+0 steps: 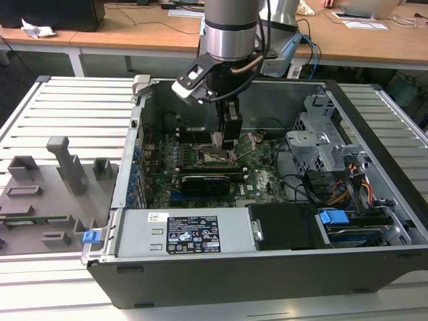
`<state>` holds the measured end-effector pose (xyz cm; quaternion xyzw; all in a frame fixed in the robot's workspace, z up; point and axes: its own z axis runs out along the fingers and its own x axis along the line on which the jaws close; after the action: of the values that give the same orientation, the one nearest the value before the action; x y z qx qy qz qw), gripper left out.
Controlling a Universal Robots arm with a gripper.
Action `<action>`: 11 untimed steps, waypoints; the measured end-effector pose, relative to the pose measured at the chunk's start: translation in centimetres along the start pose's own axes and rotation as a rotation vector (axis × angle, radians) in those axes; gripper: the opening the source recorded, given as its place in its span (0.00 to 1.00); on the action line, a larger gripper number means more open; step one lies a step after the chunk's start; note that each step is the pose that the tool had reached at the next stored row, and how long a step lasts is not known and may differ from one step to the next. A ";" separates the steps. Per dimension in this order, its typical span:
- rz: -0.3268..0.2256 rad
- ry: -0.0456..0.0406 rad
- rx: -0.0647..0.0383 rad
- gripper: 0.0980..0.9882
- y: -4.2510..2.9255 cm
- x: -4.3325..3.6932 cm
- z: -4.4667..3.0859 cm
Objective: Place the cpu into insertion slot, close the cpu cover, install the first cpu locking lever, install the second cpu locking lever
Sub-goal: 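Place the cpu into insertion slot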
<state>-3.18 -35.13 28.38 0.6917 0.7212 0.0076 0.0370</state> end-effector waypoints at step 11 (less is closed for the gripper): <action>0.001 0.0000 0.000 0.50 -0.01 0.47 0.46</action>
<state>-3.18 -34.68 27.90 0.6921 0.7208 0.0076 0.0370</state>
